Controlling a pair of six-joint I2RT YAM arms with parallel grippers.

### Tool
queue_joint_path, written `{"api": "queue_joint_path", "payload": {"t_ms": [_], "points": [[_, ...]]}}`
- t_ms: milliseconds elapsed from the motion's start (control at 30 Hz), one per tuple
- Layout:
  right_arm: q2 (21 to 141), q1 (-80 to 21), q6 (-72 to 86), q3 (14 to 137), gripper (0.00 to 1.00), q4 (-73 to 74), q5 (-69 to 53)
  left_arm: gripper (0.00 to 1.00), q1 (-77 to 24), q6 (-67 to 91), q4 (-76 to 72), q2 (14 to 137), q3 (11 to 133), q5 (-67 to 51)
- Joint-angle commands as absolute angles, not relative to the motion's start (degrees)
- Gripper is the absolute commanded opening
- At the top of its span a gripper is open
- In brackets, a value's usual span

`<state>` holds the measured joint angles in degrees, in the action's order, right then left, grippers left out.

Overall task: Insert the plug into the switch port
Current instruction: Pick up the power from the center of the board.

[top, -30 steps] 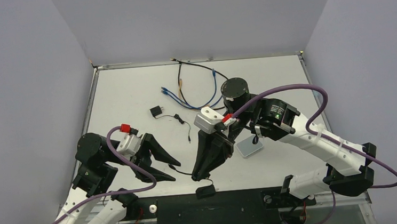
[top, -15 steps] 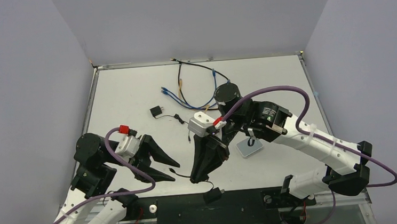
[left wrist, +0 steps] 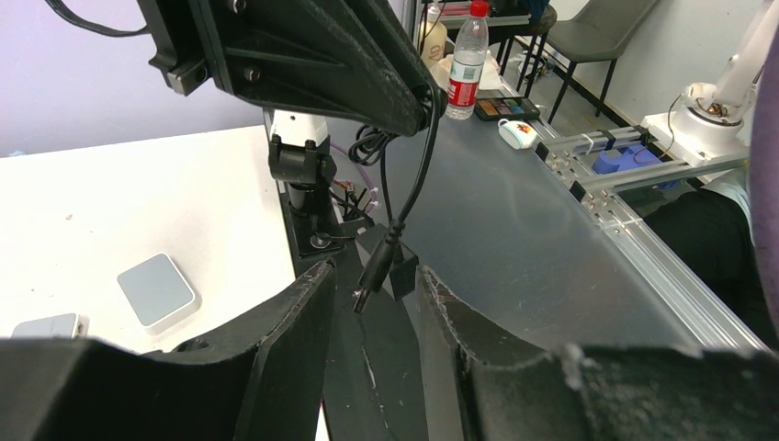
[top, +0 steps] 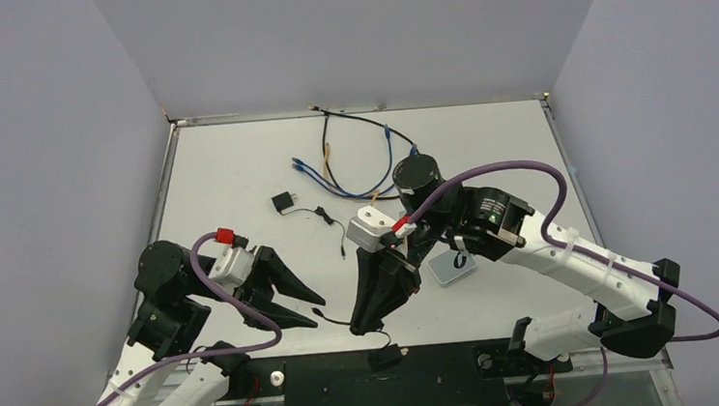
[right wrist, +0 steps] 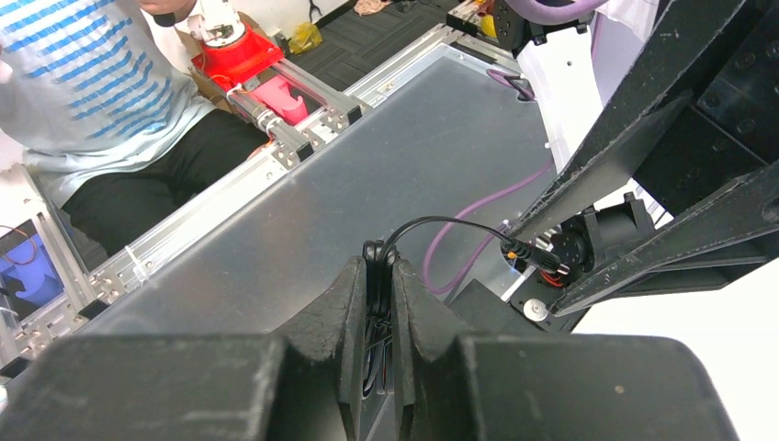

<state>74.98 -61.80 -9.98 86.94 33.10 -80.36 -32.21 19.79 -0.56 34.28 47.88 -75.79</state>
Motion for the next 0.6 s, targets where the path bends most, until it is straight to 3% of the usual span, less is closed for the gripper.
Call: {"api": "queue_joint_path", "payload": {"t_ms": [0,267,567], "points": [[71.98,-61.25,-11.54,86.66,0.00,30.40,-81.57,0.35,-32.52,17.96,-0.09,34.12,50.10,-76.29],[71.67,-61.19,-11.61,86.59,0.00,30.41,-81.49,0.34,-32.52,17.77,-0.09,34.43,50.24,-76.36],[72.03,-60.99,-11.69,86.75,0.00,30.37,-81.66,0.19,-32.52,17.75,-0.13,34.84,50.39,-76.81]]}}
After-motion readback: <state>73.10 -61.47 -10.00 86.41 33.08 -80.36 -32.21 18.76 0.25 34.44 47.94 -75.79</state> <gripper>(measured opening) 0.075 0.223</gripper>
